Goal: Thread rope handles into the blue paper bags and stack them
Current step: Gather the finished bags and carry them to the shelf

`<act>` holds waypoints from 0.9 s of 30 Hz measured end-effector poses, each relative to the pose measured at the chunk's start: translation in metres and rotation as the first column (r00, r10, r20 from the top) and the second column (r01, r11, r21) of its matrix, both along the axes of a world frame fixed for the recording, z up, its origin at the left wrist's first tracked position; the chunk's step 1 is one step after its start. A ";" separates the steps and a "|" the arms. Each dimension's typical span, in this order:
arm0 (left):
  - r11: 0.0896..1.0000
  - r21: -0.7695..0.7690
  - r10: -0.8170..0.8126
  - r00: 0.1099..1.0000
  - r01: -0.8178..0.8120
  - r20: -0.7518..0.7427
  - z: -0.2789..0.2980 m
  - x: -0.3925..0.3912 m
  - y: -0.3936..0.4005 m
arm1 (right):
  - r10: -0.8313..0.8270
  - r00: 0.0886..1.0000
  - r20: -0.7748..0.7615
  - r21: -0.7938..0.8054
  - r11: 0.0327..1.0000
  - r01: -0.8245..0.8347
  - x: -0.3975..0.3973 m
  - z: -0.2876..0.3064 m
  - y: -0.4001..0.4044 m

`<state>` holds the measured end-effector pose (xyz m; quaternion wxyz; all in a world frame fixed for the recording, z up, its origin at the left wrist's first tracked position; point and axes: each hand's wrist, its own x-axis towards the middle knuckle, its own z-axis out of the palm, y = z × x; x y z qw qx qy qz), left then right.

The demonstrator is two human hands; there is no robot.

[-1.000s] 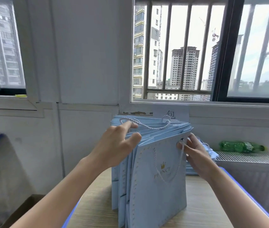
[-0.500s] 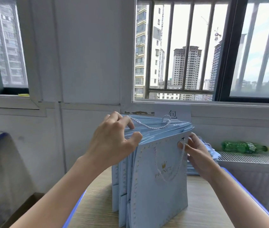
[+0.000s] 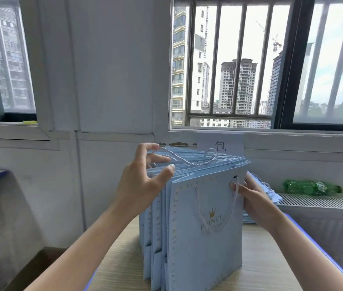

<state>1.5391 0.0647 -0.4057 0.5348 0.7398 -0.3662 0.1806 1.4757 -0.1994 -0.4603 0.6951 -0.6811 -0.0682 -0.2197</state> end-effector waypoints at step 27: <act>0.918 0.011 -0.382 0.889 0.397 -0.253 0.000 0.036 0.011 | -0.001 1.000 -0.022 -0.072 0.997 -0.001 0.007 0.005 0.006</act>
